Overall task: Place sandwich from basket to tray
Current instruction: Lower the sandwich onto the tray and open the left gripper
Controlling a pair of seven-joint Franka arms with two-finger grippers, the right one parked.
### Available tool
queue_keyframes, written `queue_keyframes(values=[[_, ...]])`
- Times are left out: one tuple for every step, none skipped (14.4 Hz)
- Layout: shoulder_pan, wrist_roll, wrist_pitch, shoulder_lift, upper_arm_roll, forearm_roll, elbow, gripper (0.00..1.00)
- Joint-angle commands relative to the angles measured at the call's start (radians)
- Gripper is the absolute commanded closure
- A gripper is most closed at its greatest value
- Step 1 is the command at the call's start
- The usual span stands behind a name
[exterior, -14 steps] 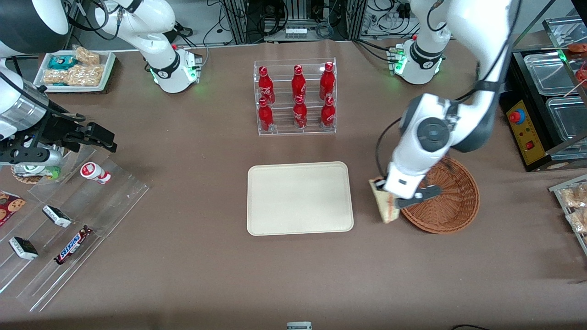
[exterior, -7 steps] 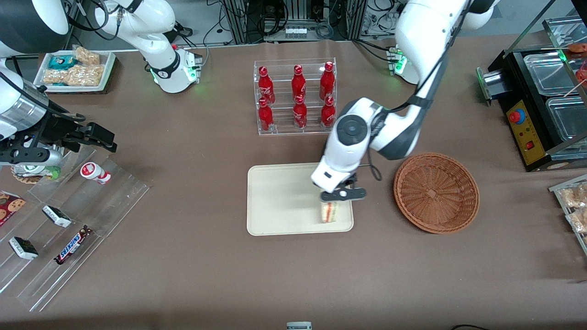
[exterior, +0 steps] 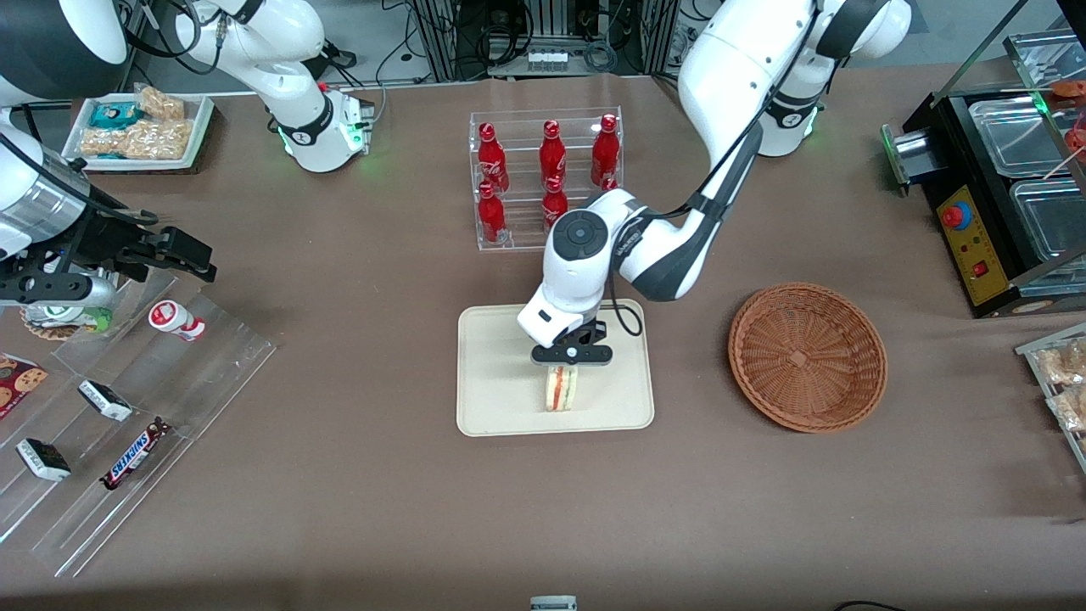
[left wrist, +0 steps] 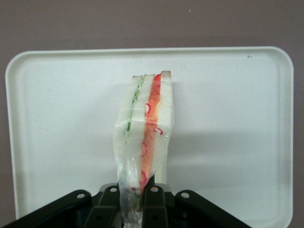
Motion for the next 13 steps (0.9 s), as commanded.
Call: queue_keyframes(values=[[-0.033,-0.075,0.011,0.037,0.018,0.028,0.037,0.93],[-0.037,-0.077,0.030,0.045,0.018,0.028,0.035,0.93],[-0.043,-0.081,0.037,0.050,0.018,0.028,0.035,0.92],[-0.049,-0.101,0.040,0.059,0.018,0.028,0.035,0.87],[-0.050,-0.118,0.040,0.060,0.018,0.028,0.035,0.73],[-0.050,-0.136,0.039,0.056,0.018,0.026,0.035,0.25],[-0.049,-0.144,0.039,0.048,0.018,0.028,0.034,0.00],[-0.047,-0.147,0.036,0.031,0.018,0.023,0.034,0.00],[-0.037,-0.149,0.025,-0.002,0.018,0.015,0.028,0.00],[-0.034,-0.149,-0.007,-0.034,0.018,0.012,0.028,0.00],[-0.034,-0.149,-0.053,-0.071,0.018,0.014,0.028,0.00],[-0.034,-0.150,-0.096,-0.117,0.018,0.015,0.022,0.00],[-0.023,-0.144,-0.155,-0.162,0.020,0.015,0.020,0.00]])
